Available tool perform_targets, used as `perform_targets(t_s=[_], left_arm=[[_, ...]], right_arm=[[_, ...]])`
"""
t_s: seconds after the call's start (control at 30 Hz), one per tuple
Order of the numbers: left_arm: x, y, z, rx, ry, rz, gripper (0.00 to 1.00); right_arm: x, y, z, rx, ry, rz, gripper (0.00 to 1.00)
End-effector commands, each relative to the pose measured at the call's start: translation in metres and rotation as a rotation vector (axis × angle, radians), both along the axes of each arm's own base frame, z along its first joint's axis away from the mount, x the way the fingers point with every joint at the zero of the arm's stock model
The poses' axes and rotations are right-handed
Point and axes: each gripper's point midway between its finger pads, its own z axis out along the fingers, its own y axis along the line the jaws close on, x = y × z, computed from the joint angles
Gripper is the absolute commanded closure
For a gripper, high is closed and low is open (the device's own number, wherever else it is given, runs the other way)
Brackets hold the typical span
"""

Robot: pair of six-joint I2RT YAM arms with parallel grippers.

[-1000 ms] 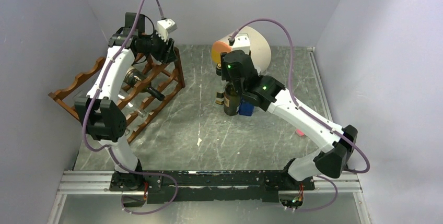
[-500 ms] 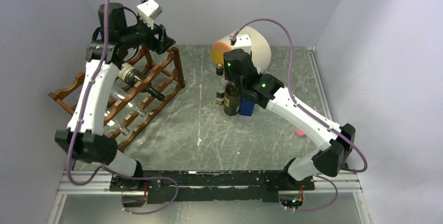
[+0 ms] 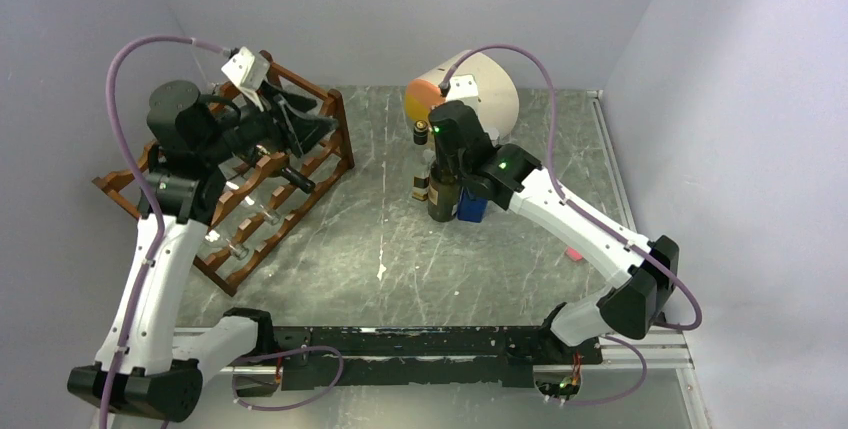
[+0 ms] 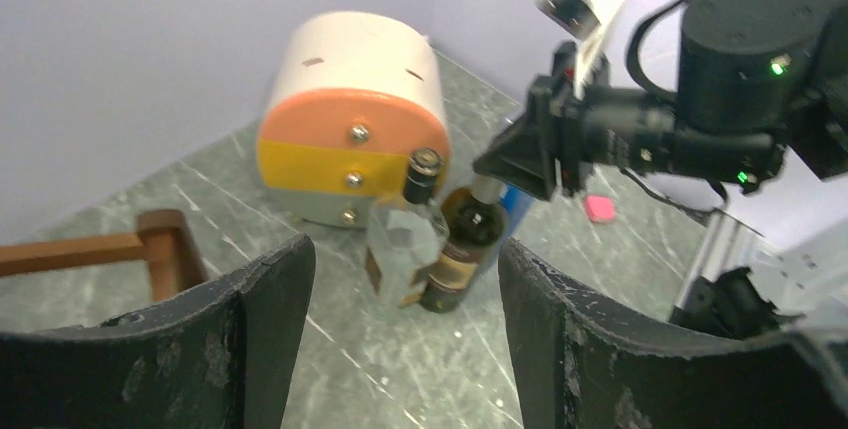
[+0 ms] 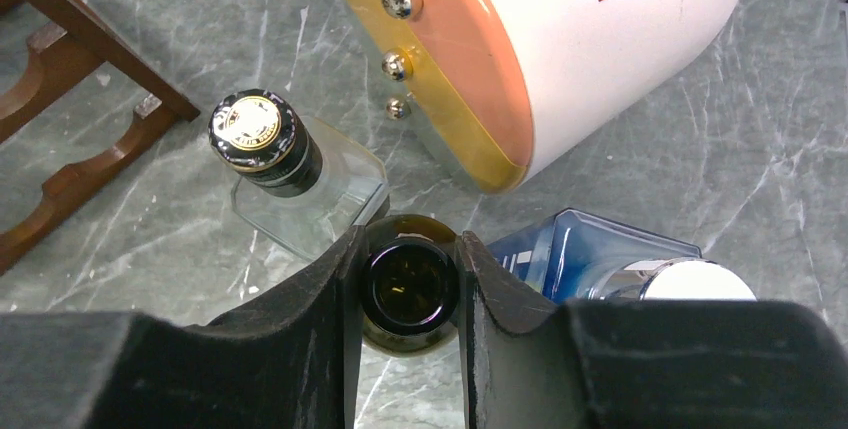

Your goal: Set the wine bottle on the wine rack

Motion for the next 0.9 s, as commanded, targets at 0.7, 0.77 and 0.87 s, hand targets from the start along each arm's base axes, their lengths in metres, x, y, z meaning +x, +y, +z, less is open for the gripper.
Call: perform_targets(t_s=[0.7,0.77,0.87], left_arm=[[-0.041,-0.016,-0.072,-0.06,0.175,-0.051,0.3],[-0.04,-0.015,-0.074,-0.058,0.182,-0.038,0.3],[-0.04,-0.014,-0.079,-0.054,0.19,-0.032,0.3]], right_arm=[[-0.083,0.033,-0.04,0.21,0.044,0.385,1.0],[-0.094,0.029,-0.06,0.196,0.057,0.417,1.0],[-0.11,0.026,-0.079,0.211,0.083,0.474,1.0]])
